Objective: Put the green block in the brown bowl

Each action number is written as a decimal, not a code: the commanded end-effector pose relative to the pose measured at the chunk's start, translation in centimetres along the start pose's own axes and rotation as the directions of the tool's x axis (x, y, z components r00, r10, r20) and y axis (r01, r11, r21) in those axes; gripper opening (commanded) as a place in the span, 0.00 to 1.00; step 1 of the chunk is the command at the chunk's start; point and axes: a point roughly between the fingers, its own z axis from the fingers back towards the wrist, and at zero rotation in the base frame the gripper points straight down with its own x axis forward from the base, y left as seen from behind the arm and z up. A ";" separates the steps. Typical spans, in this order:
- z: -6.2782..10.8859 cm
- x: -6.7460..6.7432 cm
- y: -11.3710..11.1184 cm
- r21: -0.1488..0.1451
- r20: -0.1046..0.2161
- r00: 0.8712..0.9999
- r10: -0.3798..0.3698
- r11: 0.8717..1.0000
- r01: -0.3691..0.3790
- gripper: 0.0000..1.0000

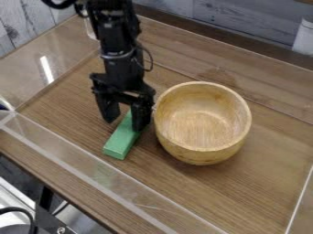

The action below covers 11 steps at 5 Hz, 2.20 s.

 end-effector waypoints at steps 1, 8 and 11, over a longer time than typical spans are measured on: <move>-0.1 0.6 0.2 0.021 0.022 1.000 0.000 1.000 -0.001 1.00; 2.8 1.3 -0.9 -0.041 0.048 0.998 0.030 0.999 -0.028 0.00; 5.6 4.6 -4.8 -0.104 0.105 0.994 0.019 0.995 -0.008 0.00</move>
